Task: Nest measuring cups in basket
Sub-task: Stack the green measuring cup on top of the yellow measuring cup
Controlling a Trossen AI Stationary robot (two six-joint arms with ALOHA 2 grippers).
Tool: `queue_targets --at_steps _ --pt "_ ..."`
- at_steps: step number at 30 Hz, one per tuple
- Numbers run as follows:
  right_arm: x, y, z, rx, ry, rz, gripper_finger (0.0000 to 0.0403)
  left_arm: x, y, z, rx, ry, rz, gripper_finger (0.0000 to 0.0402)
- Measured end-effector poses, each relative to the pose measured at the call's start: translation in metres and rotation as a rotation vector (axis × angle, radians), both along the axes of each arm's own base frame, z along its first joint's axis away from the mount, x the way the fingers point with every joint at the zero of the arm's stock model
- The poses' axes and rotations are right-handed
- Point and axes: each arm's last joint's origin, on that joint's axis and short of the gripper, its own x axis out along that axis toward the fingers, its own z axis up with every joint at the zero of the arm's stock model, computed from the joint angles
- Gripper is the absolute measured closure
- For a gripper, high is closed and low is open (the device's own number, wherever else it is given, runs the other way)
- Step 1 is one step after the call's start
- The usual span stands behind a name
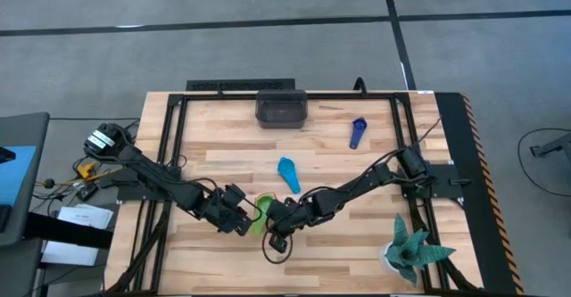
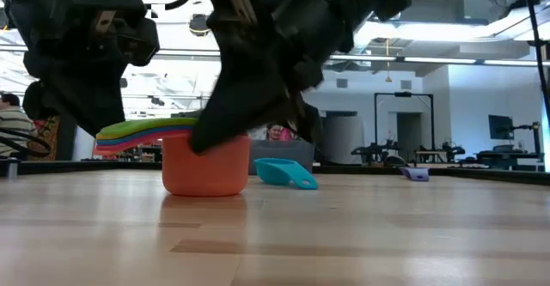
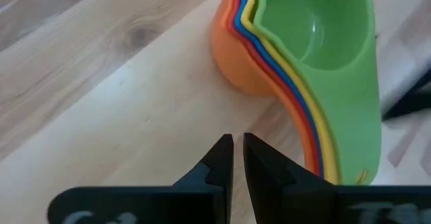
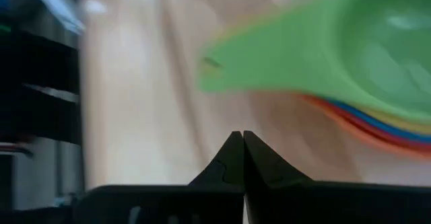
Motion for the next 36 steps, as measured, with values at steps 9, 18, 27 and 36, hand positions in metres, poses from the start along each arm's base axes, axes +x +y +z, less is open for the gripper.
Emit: queue_targets --at_steps 9,18,27,36 --pt "0.009 -0.011 -0.002 0.011 -0.035 -0.036 0.039 0.007 -0.002 -0.007 -0.009 -0.023 -0.03 0.0379" --pt "0.013 -0.025 -0.004 0.018 -0.026 -0.039 0.0391 0.014 -0.006 -0.015 -0.063 -0.03 -0.048 0.0379" --pt "0.015 -0.025 -0.002 0.026 -0.052 -0.032 0.0393 0.018 -0.006 -0.012 -0.08 -0.068 -0.059 0.0379" --pt "0.013 -0.024 -0.004 0.017 -0.029 -0.029 0.0392 0.017 -0.006 -0.013 -0.112 -0.05 -0.057 0.0379"
